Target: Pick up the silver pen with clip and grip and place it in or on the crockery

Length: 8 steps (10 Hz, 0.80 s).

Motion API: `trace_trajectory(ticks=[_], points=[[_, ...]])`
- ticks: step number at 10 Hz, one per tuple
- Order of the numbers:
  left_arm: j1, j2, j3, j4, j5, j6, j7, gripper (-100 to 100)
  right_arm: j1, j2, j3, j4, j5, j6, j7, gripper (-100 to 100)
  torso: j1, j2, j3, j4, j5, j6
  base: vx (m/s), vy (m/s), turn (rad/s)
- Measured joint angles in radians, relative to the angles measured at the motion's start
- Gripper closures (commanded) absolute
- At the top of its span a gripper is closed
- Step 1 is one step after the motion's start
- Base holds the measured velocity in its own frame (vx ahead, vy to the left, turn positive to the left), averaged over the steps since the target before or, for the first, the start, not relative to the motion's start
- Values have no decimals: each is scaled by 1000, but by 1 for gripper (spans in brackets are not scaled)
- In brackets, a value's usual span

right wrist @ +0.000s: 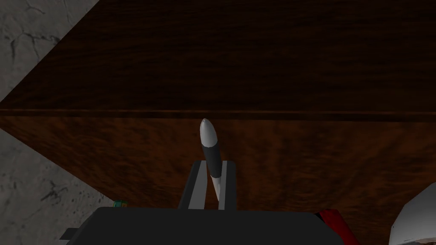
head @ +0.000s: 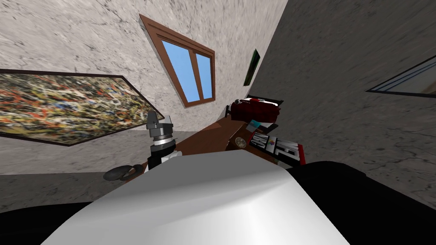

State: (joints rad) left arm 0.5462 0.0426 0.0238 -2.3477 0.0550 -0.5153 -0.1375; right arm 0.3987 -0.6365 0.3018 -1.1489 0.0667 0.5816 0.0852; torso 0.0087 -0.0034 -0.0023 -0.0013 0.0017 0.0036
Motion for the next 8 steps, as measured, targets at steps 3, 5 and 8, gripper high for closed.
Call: trace_trajectory(ticks=[3, 5, 8], points=[[0, 0, 0, 0, 0, 0, 0, 0, 31, -35, 3, -64, -29, 62, -11, 100, 1, 0, 0, 0, 0, 0, 29, 119, -3], [0, 0, 0, 0, 0, 0, 0, 0, 57, -54, 4, -112, -39, 102, -20, 100, -1, -1, -1, 0, 0, 0, 45, 82, -11], [0, 0, 0, 0, 0, 0, 0, 0, 77, -84, 6, -168, -60, 150, -27, 100, -3, -1, -1, -1, 0, 0, 45, 62, -21]])
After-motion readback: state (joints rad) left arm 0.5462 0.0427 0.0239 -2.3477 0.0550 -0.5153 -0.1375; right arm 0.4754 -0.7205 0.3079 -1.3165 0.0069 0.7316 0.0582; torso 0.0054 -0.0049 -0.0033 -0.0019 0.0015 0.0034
